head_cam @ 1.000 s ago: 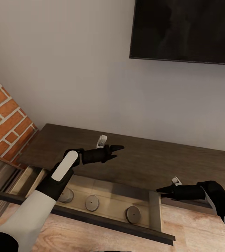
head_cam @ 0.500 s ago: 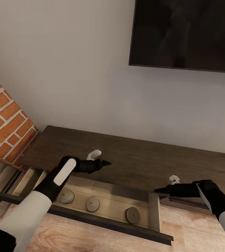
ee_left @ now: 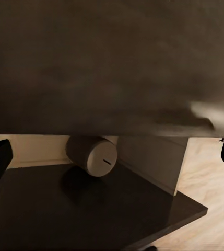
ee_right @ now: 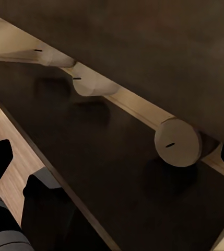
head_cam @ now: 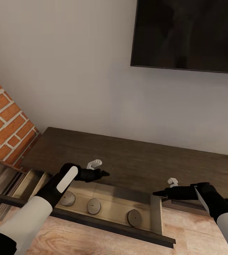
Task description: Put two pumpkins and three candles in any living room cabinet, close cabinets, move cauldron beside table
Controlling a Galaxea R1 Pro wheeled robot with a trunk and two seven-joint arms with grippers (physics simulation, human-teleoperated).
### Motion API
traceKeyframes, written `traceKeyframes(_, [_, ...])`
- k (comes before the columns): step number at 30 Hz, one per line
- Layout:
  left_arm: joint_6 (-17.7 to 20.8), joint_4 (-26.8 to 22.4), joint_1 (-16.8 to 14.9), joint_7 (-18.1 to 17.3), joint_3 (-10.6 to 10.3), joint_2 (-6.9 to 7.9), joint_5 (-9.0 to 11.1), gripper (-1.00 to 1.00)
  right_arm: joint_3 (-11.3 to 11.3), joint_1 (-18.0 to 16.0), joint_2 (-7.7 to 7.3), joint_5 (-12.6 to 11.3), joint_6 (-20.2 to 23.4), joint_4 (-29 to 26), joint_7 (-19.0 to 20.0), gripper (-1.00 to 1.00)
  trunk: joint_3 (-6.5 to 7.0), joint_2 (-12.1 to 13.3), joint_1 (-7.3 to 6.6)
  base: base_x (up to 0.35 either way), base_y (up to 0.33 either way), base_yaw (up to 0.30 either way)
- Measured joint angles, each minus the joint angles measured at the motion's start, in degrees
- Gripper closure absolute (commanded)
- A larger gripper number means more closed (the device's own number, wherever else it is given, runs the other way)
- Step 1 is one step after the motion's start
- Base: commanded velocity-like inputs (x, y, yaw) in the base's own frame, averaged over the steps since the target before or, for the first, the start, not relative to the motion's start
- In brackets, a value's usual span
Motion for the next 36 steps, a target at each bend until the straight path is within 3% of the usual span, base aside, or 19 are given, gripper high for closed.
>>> traceKeyframes(11, [-0.03,0.34,0.54,0.01,-0.33,2.56,-0.22,-1.0,-0.12,0.0,-0.07,0.25,-0.02,0.29,-0.09,-1.0,0.21,0.0,0.0,0.0,0.0,-0.062])
traceKeyframes(23, [-0.01,0.42,0.57,-0.03,-0.64,2.95,-0.23,-1.0,-0.08,0.0,0.01,-0.05,0.0,0.25,0.36,-1.0,0.57,0.0,0.0,0.0,0.0,-0.074])
traceKeyframes(29, [0.42,-0.17,0.57,-0.52,-0.68,6.52,0.08,-1.0,-0.08,0.06,0.01,-0.41,0.09,0.19,1.39,-1.0,0.57,0.0,0.0,0.0,0.0,0.0])
traceKeyframes(36, [4.63,-0.85,0.68,-0.74,-0.68,8.63,0.16,-1.0,-0.08,0.09,-0.15,-0.21,0.24,0.42,5.26,-1.0,0.57,0.0,0.0,0.0,0.0,0.0])
